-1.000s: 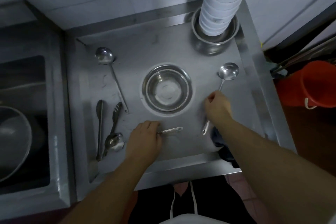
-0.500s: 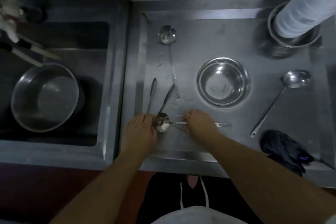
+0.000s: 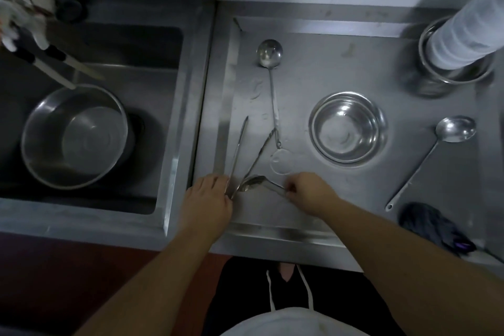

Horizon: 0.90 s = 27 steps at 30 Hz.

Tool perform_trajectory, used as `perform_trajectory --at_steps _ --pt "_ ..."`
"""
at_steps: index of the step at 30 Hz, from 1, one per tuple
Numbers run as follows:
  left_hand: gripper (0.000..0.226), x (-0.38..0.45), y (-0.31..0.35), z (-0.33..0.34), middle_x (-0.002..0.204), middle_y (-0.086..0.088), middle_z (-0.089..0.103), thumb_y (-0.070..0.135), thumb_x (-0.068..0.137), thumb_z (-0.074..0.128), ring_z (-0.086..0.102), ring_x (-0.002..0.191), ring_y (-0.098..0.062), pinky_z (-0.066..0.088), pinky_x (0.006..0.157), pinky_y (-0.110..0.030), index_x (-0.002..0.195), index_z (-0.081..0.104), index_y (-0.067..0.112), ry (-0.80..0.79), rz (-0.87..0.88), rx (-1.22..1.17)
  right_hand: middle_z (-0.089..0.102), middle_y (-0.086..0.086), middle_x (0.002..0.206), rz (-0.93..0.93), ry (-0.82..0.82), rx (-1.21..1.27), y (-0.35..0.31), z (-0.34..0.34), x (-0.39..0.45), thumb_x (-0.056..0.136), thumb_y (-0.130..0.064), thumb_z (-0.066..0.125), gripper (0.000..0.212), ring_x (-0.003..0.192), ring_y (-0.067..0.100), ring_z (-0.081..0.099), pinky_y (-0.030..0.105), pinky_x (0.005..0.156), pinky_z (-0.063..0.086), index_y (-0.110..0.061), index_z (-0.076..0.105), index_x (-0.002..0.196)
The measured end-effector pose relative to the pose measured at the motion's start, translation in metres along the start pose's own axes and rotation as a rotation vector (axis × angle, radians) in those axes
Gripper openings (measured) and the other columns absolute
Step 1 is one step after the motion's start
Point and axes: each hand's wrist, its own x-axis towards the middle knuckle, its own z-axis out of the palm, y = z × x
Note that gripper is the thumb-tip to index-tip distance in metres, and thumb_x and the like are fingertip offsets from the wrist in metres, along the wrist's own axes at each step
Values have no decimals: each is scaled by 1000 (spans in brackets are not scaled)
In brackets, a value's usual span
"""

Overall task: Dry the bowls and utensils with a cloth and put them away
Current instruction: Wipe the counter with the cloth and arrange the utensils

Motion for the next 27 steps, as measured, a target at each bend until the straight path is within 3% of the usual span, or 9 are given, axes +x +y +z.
perform_trajectory --at_steps 4,8,11,14,19,21,27 --pt "48 7 13 -5 137 -3 61 25 95 58 54 128 -25 47 106 -42 142 57 20 -25 5 34 77 6 96 60 4 198 10 -6 -15 94 -19 67 12 93 24 68 27 74 44 -16 78 97" --pt "43 15 37 -6 138 -3 60 23 97 56 53 129 -25 44 108 -41 140 58 19 -36 45 63 77 13 85 198 67 479 30 -11 -33 90 -13 68 13 81 22 70 36 77 55 -11 81 88" --pt "46 23 63 -4 145 -3 55 25 101 52 50 133 -25 41 111 -42 147 53 20 -61 80 88 79 5 82 315 162 699 56 -18 -48 94 -20 70 15 78 22 73 33 67 58 -20 84 87" --pt "44 29 94 -1 145 -3 57 23 100 53 52 133 -26 43 109 -42 144 56 19 -79 136 124 80 -2 84 418 322 960 88 -30 -57 92 -16 76 12 88 22 76 34 79 60 -23 84 86" --pt "45 40 140 9 145 -5 61 23 100 56 55 131 -27 44 111 -42 145 58 18 -98 236 123 79 14 98 639 482 1335 151 -52 -60 94 -12 75 7 98 36 75 49 93 62 -12 80 100" --pt "46 45 155 13 148 -3 59 25 101 54 54 133 -25 43 112 -40 147 56 20 -97 252 131 79 17 94 687 535 1429 178 -63 -59 95 -11 73 8 90 35 75 47 88 64 -10 78 101" --pt "49 53 196 24 149 -3 56 26 101 53 53 134 -25 41 114 -41 150 53 20 -146 266 185 75 10 74 750 662 1591 237 -87 -56 89 -7 79 6 58 19 68 24 50 55 -12 76 92"
